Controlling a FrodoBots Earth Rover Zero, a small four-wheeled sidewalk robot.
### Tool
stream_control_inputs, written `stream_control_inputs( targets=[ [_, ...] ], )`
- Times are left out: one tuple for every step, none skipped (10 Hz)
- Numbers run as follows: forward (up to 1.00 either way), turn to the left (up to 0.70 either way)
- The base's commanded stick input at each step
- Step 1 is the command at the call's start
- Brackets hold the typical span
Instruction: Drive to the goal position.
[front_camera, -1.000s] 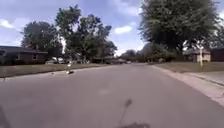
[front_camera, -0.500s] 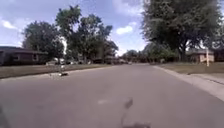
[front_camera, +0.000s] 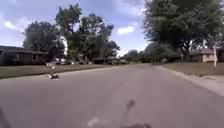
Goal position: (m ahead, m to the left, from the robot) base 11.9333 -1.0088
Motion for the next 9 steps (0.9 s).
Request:
stream_control_inputs(
  targets=[
    [1.0, 0.03],
    [1.0, 0.03],
    [1.0, 0.03],
    [1.0, 0.03],
    [1.0, 0.03],
    [1.0, 0.03],
    [1.0, 0.03],
    [1.0, 0.03],
    [1.0, 0.03]
  ],
)
